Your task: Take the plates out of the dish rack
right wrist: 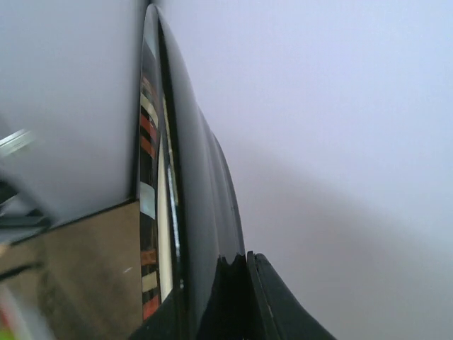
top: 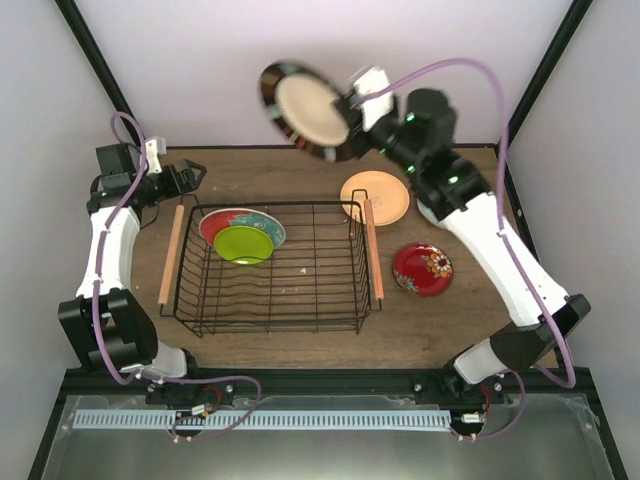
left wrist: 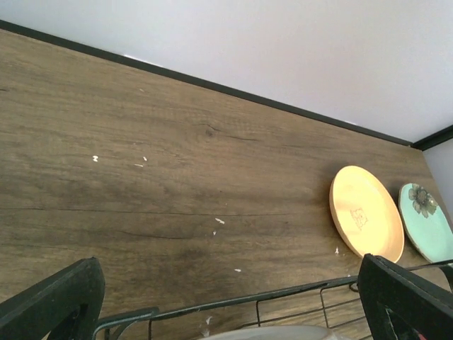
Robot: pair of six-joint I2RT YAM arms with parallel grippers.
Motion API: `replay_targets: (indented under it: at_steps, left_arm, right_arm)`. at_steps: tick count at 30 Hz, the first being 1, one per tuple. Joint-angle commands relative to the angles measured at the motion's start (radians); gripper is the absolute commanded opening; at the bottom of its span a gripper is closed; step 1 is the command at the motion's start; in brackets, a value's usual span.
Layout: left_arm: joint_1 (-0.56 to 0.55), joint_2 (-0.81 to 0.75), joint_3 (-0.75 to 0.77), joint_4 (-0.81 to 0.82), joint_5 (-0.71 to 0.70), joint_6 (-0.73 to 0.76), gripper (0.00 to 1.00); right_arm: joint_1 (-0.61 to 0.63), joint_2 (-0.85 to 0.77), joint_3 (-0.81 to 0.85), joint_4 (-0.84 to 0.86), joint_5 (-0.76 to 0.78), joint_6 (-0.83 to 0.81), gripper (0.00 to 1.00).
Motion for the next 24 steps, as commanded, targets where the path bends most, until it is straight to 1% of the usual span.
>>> replay_targets:
  at_steps: [1, 2, 4, 6, 7, 11, 16, 18, 22, 24]
  left_arm:
    - [-0.006, 0.023, 0.052, 0.031, 0.031, -0.029, 1.00]
    - [-0.006, 0.026, 0.060, 0.030, 0.031, -0.028, 1.00]
    - [-0.005, 0.030, 0.072, 0.029, 0.029, -0.023, 1.00]
    - [-0.006, 0.034, 0.080, 0.027, 0.030, -0.015, 1.00]
    - [-0.005, 0.034, 0.083, 0.022, 0.029, -0.012, 1.00]
    - [-0.006, 0.021, 0.076, 0.009, 0.023, 0.007, 1.00]
    - [-0.006, -0.001, 0.053, 0.009, 0.020, 0.010, 1.00]
    - [-0.005, -0.006, 0.046, 0.010, 0.018, 0.008, 1.00]
    - [-0.006, -0.012, 0.039, 0.009, 0.015, 0.004, 1.00]
    - [-0.005, -0.015, 0.037, 0.009, 0.013, 0.001, 1.00]
  right_arm:
    - [-0.209, 0.033, 0.221, -0.020, 0.123, 0.296, 0.01]
    - [-0.267, 0.095, 0.300, -0.131, 0.112, 0.367, 0.01]
    - [-0.380, 0.152, 0.374, -0.233, 0.065, 0.477, 0.01]
    - [-0.484, 0.162, 0.343, -0.241, -0.001, 0.581, 0.01]
    - [-0.533, 0.160, 0.306, -0.232, -0.046, 0.656, 0.01]
    - [-0.733, 0.150, 0.141, -0.174, -0.242, 0.868, 0.01]
    - [-0.898, 0.152, -0.087, -0.093, -0.407, 0.995, 0.01]
    - [-0.947, 0.155, -0.163, -0.050, -0.444, 1.028, 0.01]
    - [-1.025, 0.192, -0.258, 0.009, -0.490, 1.063, 0.01]
    - [-1.039, 0.221, -0.276, 0.018, -0.502, 1.060, 0.01]
